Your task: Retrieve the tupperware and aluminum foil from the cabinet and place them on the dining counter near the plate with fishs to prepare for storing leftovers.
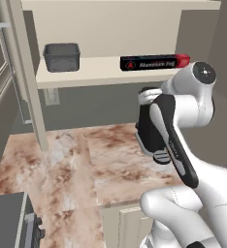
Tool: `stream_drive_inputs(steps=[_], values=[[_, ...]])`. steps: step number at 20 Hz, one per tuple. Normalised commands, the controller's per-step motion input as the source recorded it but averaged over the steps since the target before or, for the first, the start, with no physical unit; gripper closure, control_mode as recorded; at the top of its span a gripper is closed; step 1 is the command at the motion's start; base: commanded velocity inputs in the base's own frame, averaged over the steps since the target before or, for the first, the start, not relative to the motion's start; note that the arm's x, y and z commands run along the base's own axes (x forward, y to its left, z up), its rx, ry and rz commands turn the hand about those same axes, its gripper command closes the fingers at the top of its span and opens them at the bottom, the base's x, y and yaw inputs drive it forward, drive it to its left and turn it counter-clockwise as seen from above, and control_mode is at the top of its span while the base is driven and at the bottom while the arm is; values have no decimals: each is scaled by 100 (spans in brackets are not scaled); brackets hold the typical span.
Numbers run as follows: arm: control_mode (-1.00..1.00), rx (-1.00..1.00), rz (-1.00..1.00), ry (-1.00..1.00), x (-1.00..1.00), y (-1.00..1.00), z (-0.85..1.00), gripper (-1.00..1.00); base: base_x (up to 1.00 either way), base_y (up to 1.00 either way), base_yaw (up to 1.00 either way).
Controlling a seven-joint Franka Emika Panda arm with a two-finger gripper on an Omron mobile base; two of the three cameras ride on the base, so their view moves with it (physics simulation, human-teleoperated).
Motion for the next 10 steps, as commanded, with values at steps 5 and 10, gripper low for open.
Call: stream_drive_inputs(steps=[5,10], values=[[-100,-7,0,-13,-6,33,59,-100,0,0,0],[-100,-3,0,-12,-15,16,65,-100,0,0,0]])
